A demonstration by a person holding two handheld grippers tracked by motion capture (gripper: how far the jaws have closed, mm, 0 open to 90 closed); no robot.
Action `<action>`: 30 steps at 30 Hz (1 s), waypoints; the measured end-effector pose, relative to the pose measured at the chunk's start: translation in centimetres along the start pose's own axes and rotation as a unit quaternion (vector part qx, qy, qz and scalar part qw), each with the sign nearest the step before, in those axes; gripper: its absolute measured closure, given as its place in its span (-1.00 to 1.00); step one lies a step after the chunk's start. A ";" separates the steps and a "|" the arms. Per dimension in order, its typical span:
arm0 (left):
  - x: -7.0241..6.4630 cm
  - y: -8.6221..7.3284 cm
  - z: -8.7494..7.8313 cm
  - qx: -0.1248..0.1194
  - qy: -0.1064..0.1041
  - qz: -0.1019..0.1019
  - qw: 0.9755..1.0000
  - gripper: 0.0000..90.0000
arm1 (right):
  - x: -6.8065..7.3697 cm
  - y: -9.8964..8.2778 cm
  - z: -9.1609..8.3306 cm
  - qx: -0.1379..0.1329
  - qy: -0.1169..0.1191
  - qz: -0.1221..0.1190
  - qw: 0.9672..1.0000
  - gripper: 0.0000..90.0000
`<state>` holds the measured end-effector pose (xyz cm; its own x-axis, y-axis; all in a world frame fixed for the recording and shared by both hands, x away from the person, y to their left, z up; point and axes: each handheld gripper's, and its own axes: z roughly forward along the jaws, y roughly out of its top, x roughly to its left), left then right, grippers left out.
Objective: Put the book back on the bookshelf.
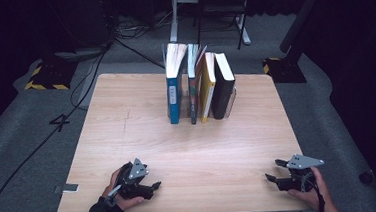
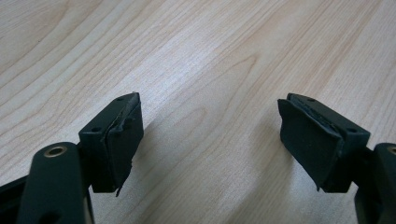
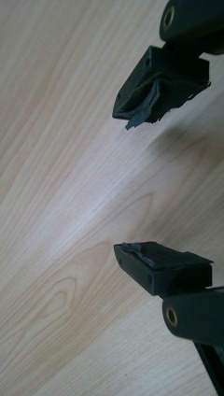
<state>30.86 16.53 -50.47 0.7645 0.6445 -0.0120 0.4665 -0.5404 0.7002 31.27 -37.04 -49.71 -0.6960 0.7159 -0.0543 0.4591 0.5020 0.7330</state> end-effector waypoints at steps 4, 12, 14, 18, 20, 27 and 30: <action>0.0 0.0 0.0 0.000 0.000 0.000 1.000 -0.51 | -0.7 -1.2 -0.2 -0.012 0.004 0.032 0.999 -0.40; 0.0 0.0 0.0 0.000 0.000 0.000 1.000 -0.51 | -0.8 -1.3 -0.2 -0.011 0.002 0.031 0.999 -0.42; 0.0 0.0 0.0 0.001 0.000 0.000 1.000 -0.51 | -0.8 -1.3 -0.2 -0.011 0.001 0.031 0.999 -0.42; 0.0 0.0 0.0 0.001 0.000 0.000 1.000 -0.51 | -0.8 -1.3 -0.2 -0.011 0.001 0.031 0.999 -0.44; 0.0 0.0 0.0 0.000 0.002 0.001 1.000 -0.51 | -0.9 -1.3 -0.2 -0.010 0.000 0.031 0.999 -0.45; 0.0 0.0 0.0 0.000 0.001 -0.001 1.000 -0.51 | -0.8 -1.2 -0.1 -0.009 0.001 0.033 0.999 -0.46; 0.0 0.0 0.0 0.000 0.000 -0.001 1.000 -0.52 | -0.8 -1.2 -0.1 -0.009 0.001 0.033 0.999 -0.46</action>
<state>30.85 16.56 -50.48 0.7633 0.6459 -0.0131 0.4682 -0.5391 0.7001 31.25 -38.29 -50.48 -0.6650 0.7468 -0.0045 0.4944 0.4448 0.7468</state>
